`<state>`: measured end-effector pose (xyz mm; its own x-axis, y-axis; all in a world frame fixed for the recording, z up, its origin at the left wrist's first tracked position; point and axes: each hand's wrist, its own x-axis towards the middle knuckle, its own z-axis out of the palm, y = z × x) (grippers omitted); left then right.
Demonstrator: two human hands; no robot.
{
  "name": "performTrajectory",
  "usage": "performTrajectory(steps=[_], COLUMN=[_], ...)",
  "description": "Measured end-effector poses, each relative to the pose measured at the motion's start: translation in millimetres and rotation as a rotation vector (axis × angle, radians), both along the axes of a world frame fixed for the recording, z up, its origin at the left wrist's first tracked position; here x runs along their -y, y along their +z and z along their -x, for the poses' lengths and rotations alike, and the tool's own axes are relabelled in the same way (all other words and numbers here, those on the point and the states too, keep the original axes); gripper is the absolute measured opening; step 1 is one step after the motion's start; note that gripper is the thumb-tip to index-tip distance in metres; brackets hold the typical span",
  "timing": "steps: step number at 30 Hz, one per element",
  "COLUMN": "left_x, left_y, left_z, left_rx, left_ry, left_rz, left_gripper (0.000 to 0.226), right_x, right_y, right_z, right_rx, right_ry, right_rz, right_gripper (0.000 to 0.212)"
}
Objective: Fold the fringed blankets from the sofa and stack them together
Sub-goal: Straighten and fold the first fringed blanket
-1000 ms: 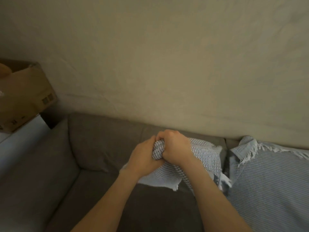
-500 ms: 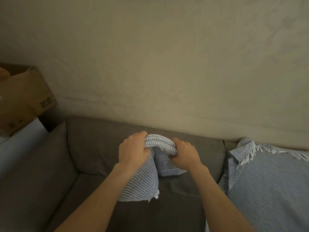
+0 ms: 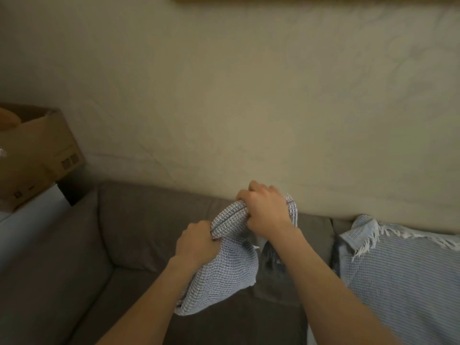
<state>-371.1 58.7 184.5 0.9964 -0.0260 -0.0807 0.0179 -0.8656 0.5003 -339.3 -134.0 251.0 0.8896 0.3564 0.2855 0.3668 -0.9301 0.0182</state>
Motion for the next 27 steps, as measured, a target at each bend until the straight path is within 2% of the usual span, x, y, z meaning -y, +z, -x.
performTrajectory(steps=[4,7,9,11,14,18,20,22,24,26,27], left_x=[8.2,11.7,11.0,6.2,-1.3,-18.2,-25.5,-31.6,-35.9,-40.2,-41.9], left_y=[0.9,8.0,10.1,10.9,18.2,19.4,17.8,16.6,16.5,16.5,17.1], left_z=[2.4,5.6,6.2,5.1,5.0,-0.7,-4.2,-4.1,-3.0,-2.9,-3.5], left_rx=[0.166,0.271,0.257,0.208,0.176,0.252,0.344,0.36,0.33,0.317,0.325], left_ry=[-0.118,-0.26,-0.361,-0.441,-0.512,-0.483,-0.394,-0.301,-0.292,-0.333,-0.356], left_rz=[-0.1,-0.064,-0.169,-0.318,-0.511,-0.592,-0.57,-0.482,-0.414,-0.41,-0.425], left_gripper=[0.03,0.056,0.061,0.058,0.036,0.03,0.018,0.006,0.018,0.025,0.026], right_x=[14.6,19.5,19.2,18.0,18.3,19.0,20.0,21.4,21.6,21.3,20.6], right_y=[-2.1,-4.5,-3.4,-1.1,3.6,11.5,14.7,16.2,18.2,19.6,21.4], right_z=[-14.0,-18.9,-20.0,-20.7,-19.8,-16.5,-11.5,-8.2,-5.3,-1.1,-0.2], right_rx=[0.043,0.063,0.095,0.123,0.114,-0.059,-0.237,-0.338,-0.335,-0.318,-0.341], right_ry=[-0.1,-0.159,-0.174,-0.17,-0.142,-0.026,0.007,0.032,0.063,0.087,0.09], right_rz=[0.066,0.069,0.098,0.14,0.214,0.284,0.225,0.076,-0.068,-0.131,-0.074], right_gripper=[0.046,0.044,0.041,0.038,0.035,0.016,0.021,0.02,0.027,0.049,0.069])
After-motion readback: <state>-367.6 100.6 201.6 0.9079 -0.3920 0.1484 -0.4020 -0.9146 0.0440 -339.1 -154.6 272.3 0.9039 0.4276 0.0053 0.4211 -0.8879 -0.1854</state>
